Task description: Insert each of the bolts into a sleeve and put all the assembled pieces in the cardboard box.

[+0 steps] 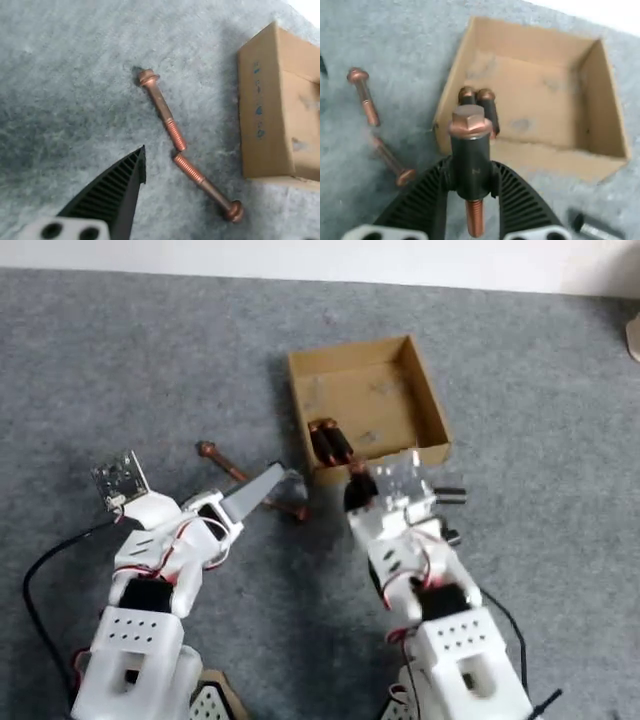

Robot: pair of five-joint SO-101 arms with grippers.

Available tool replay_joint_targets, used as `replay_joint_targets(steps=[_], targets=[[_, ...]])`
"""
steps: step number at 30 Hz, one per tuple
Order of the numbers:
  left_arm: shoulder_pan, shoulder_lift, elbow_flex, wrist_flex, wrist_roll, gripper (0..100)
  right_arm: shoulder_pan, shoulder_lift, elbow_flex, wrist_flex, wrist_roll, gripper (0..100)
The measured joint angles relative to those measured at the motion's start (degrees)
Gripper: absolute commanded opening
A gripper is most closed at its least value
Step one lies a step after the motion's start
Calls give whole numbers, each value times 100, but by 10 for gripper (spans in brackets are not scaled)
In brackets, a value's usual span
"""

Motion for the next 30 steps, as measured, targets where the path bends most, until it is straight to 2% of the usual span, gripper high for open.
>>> replay_joint_targets(steps=[4, 9, 18, 22, 26, 28, 30], targets=[[-141, 0, 79, 0, -26, 563, 149, 1187, -1029, 53, 167, 4], [-158, 0, 220, 0, -501, 563, 325, 3077, -2541, 53, 193, 4], [-158, 0, 220, 0, -589, 563, 334, 6119, -5415, 53, 202, 4], [-158, 0, 220, 0, -615, 563, 378, 6752, -5952, 70, 202, 22], [-158, 0, 220, 0, -615, 563, 404, 6954, -5960, 88, 202, 155], [-158, 0, 220, 0, -615, 563, 413, 6954, -5890, 88, 202, 155], [-158, 0, 220, 0, -615, 563, 413, 6945, -5873, 167, 202, 114]])
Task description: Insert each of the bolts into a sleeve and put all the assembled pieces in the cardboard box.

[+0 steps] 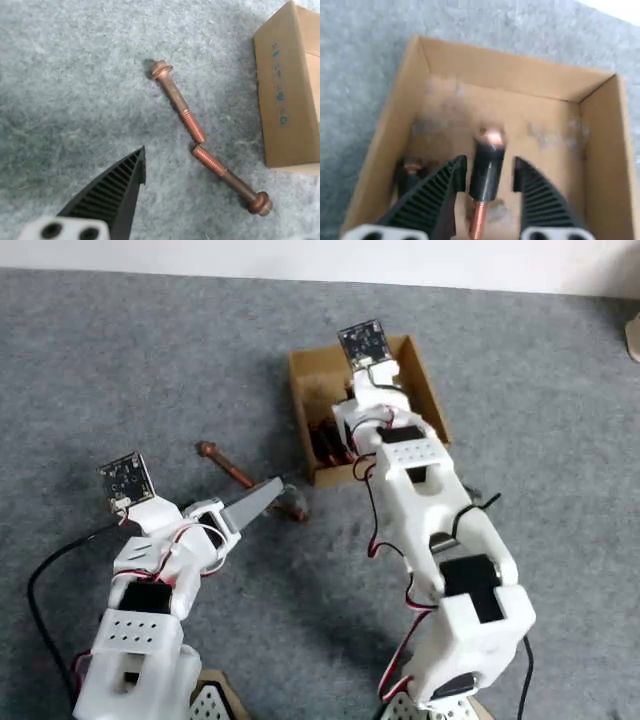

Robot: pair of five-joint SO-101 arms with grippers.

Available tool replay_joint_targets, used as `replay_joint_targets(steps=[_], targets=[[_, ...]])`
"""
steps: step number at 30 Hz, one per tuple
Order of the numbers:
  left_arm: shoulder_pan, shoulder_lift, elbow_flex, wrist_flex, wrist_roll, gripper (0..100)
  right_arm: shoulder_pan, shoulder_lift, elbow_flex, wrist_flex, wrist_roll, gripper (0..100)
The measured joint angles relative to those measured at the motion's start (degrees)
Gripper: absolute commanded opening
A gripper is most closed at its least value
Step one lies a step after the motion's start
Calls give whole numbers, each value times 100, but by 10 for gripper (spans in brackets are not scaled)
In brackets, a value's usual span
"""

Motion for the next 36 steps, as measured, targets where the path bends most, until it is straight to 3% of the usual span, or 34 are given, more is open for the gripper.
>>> replay_joint_targets(steps=[9, 23, 32, 36], targets=[[0, 0, 0, 0, 0, 563, 44, -527, 0, 475, -35, 70], [0, 0, 0, 0, 0, 563, 1618, -2198, 0, 2778, -1749, 70], [0, 0, 0, 0, -9, 563, 2031, -2347, 0, 4492, -1793, 70], [0, 0, 0, 0, -9, 563, 2031, -2347, 0, 5055, -1486, 70]])
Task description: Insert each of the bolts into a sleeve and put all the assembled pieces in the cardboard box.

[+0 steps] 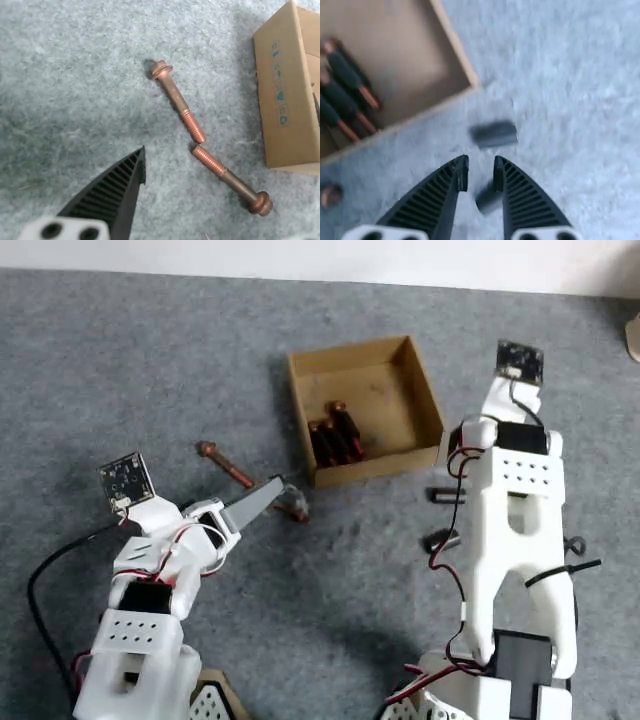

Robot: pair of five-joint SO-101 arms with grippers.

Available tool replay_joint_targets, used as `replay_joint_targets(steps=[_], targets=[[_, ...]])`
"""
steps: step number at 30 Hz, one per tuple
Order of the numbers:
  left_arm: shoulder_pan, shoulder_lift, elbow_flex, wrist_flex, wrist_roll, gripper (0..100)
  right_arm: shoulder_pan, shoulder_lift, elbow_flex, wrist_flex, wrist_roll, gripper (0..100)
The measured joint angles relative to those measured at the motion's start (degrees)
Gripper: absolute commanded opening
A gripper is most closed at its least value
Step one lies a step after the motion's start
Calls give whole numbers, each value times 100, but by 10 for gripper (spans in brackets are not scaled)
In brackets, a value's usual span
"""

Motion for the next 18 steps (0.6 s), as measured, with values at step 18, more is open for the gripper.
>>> replay_joint_targets(steps=[18], targets=[[0, 0, 0, 0, 0, 563, 35, -18, 1292, -536, 2013, 155]])
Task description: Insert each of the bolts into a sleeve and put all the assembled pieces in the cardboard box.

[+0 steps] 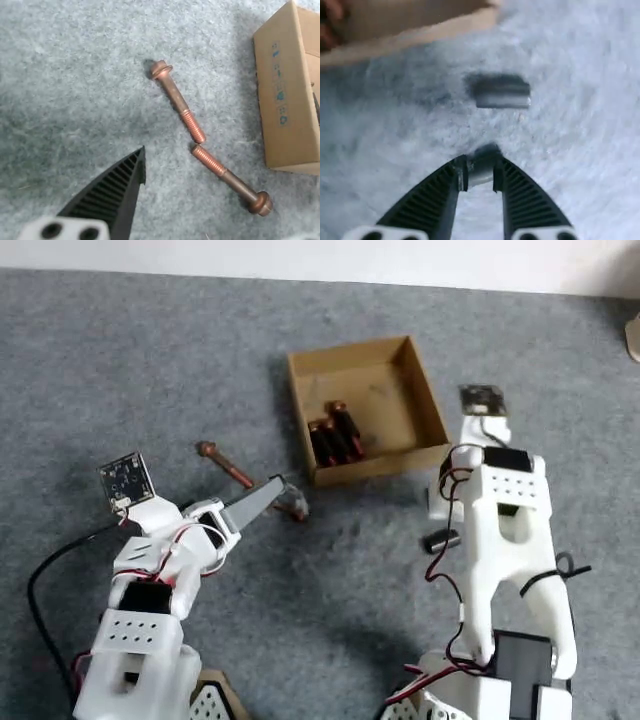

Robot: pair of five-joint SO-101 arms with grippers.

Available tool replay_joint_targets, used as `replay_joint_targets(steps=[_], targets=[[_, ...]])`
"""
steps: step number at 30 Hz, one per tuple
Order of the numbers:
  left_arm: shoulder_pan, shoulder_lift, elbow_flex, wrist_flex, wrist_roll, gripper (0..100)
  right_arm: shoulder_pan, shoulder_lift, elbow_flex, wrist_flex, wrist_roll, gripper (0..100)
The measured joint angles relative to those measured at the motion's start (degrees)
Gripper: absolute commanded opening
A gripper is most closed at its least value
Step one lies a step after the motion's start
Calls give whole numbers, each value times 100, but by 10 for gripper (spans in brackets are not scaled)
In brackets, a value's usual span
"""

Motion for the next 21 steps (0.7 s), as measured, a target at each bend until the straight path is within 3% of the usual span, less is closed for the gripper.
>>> replay_joint_targets(steps=[5, 13, 21], targets=[[0, 0, 0, 0, 0, 563, 299, 0, 0, -26, 1960, 269], [0, 0, 0, 0, 0, 563, 457, 0, 0, -316, 3938, 282], [0, 0, 0, 0, 0, 563, 457, 0, 0, -343, 5442, 283]])
